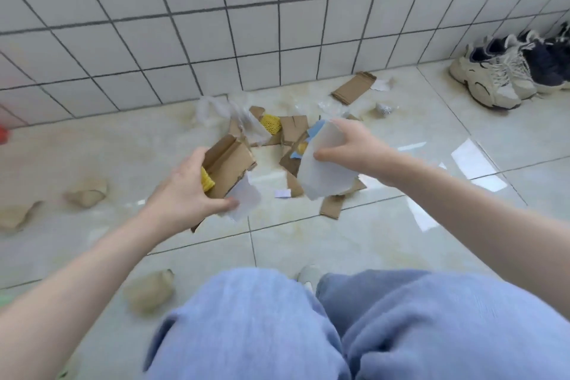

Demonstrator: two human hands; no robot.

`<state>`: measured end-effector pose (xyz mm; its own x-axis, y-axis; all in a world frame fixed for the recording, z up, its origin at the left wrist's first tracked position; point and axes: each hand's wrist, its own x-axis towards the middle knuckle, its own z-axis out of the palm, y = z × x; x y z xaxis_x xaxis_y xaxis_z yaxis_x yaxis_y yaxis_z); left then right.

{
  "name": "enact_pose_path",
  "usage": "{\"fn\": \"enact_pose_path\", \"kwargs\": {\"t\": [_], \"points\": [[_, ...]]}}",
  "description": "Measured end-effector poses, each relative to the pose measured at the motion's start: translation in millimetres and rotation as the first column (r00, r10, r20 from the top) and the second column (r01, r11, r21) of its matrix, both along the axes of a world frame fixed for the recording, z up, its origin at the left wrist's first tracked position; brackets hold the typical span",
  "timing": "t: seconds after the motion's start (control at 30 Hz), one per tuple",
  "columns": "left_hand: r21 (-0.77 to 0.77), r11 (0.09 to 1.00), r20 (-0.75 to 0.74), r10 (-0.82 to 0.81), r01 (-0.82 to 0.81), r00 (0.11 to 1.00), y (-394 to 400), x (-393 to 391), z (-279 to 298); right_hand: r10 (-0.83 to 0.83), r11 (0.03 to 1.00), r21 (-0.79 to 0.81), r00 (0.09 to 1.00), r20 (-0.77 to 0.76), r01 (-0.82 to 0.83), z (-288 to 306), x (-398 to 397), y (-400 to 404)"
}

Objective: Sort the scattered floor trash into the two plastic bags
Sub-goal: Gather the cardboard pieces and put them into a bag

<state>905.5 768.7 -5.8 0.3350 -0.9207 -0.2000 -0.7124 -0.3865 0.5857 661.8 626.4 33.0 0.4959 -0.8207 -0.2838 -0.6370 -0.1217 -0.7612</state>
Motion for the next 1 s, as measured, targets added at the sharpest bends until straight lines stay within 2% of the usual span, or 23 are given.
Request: {"fn": "enact_pose_path", "kwargs": {"t": [0.2, 0.43, 0.53, 0.83, 0.9, 1.0], "points": [[-0.120, 0.965, 0.069, 0.243, -0.234, 0.967, 86, 61, 62, 0.229, 0.971, -0.081, 0.973, 0.041, -0.225, 80, 85, 45], [-0.145, 0.828, -0.009, 0.546, -0.541, 0.838, 200, 117, 94, 0.475, 0.875, -0.121, 0.880, 0.018, -0.469, 129, 190, 117], [-0.116, 0.736, -0.009, 0.670, -0.667, 0.742, 248, 133, 100, 0.567, 0.814, -0.150, 0.824, 0.002, -0.561, 135, 236, 155], [-0.034, 0.563, 0.110, 0.823, -0.826, 0.557, 346, 166, 87, 0.740, 0.670, -0.058, 0.672, -0.023, -0.740, 119, 331, 267], [-0.030, 0.530, 0.091, 0.846, -0.848, 0.526, 361, 170, 78, 0.760, 0.648, -0.038, 0.649, -0.035, -0.761, 113, 343, 281], [-0.021, 0.475, -0.059, 0.878, -0.880, 0.476, 380, 178, 62, 0.783, 0.619, -0.017, 0.619, -0.064, -0.785, 104, 354, 294]]}}
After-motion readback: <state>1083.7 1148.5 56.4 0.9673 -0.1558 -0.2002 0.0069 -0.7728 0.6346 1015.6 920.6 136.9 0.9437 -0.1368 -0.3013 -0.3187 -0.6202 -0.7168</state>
